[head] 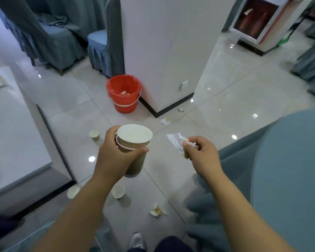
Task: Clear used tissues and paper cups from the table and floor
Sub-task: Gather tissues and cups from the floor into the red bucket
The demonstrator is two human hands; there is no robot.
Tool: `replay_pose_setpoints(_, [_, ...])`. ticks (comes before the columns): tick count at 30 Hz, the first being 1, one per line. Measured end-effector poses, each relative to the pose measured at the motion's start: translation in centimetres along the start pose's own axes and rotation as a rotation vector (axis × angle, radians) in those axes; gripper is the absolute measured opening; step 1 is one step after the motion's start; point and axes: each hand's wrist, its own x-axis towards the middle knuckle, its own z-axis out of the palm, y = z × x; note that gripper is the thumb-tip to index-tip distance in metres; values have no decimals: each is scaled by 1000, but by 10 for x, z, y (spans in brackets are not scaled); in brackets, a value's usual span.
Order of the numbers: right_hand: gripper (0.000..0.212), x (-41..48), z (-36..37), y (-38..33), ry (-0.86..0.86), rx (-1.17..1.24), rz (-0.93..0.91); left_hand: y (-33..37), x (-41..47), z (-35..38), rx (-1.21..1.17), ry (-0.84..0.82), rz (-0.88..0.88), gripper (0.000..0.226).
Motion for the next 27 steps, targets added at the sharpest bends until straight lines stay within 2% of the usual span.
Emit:
replay_pose_setpoints(16, [8,140,108,-74,-241,-141,-115,-30,120,-71,-73,269,-148,83])
replay_pose_setpoints(22, [11,252,138,-88,-305,-141,-138,-36,226,-49,-79,325,-221,79])
replay_pose_setpoints(27, [7,365,139,-108,-313,-143,-103,-12,341,-13,-44,274,-235,73])
